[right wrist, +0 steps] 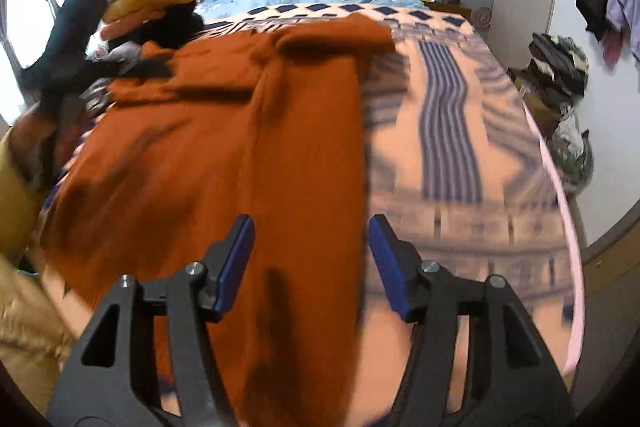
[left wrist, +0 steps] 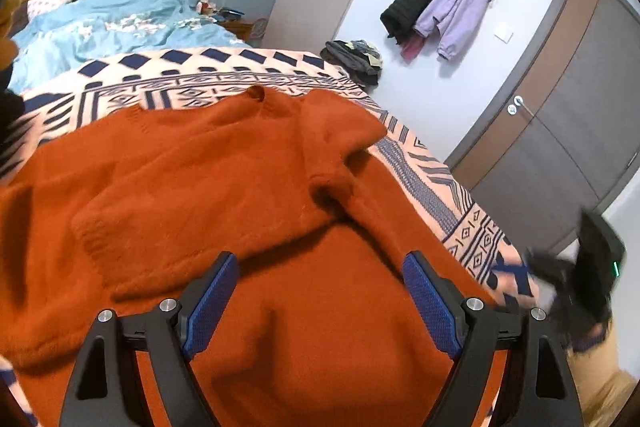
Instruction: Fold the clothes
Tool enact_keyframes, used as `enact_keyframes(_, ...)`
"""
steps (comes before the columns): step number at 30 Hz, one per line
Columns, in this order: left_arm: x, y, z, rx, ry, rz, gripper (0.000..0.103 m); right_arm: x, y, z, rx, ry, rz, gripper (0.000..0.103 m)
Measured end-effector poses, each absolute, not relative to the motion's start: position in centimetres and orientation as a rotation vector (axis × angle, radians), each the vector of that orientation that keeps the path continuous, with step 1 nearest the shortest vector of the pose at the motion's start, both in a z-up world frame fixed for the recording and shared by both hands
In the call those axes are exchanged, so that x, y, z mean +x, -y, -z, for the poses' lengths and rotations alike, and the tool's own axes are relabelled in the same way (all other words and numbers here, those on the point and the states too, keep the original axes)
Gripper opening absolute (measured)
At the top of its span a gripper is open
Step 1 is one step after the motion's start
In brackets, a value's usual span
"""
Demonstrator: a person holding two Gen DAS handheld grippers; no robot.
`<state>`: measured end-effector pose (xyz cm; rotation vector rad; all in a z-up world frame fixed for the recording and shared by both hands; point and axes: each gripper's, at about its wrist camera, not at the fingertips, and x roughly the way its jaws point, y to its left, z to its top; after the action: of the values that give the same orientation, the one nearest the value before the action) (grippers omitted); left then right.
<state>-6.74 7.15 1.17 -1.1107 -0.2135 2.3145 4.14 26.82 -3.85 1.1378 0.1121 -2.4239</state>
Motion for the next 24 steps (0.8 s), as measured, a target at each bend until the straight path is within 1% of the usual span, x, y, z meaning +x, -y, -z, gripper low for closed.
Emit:
enact_keyframes(4,-8.0,-8.4,-0.6,-1.116,0.209,-2.313,0.086,8.5,-26.3,4.7,1.105,-0.24,2.433,0.061)
enact_keyframes(7,-8.7,-8.9,-0.3,-1.128,0.201,-2.325,0.086,9.5,-25.0,5.7,1.084,-0.37,2.483,0.06)
enact_keyframes(8,-8.9,-9.0,-0.3,-1.131,0.196,-2.333,0.086,9.5,-24.8,6.0,1.085,-0.404,2.495,0.048)
enact_keyframes(9,-9.1,-9.0,-0.2,-1.135,0.194,-2.336,0.086,9.2,-24.5,6.5,1.098,-0.448,2.506,0.027)
enact_keyframes(11,-9.2,-9.1,-0.2,-1.143,0.202,-2.336,0.086,8.7,-24.5,6.9,1.13,-0.487,2.518,0.017)
enact_keyframes(12,-9.4,-9.2,-0.2,-1.147,0.206,-2.332,0.086,8.5,-24.6,6.5,1.128,-0.464,2.518,0.012)
enact_keyframes(15,-9.6,-9.1,-0.3,-1.144,0.224,-2.327,0.086,8.3,-25.1,4.1,1.101,-0.349,2.522,0.011)
enact_keyframes(19,-9.6,-8.1,-1.2,-1.11,0.249,-2.346,0.086,9.1,-23.7,0.8,0.991,-0.179,2.431,0.011)
enact_keyframes(23,-10.1,-6.8,-1.5,-1.112,0.275,-2.366,0.086,8.3,-20.9,3.1,1.076,-0.189,2.323,0.013)
enact_keyframes(24,-10.1,-6.7,-1.5,-1.113,0.276,-2.367,0.086,8.2,-20.5,3.9,1.104,-0.192,2.303,0.02)
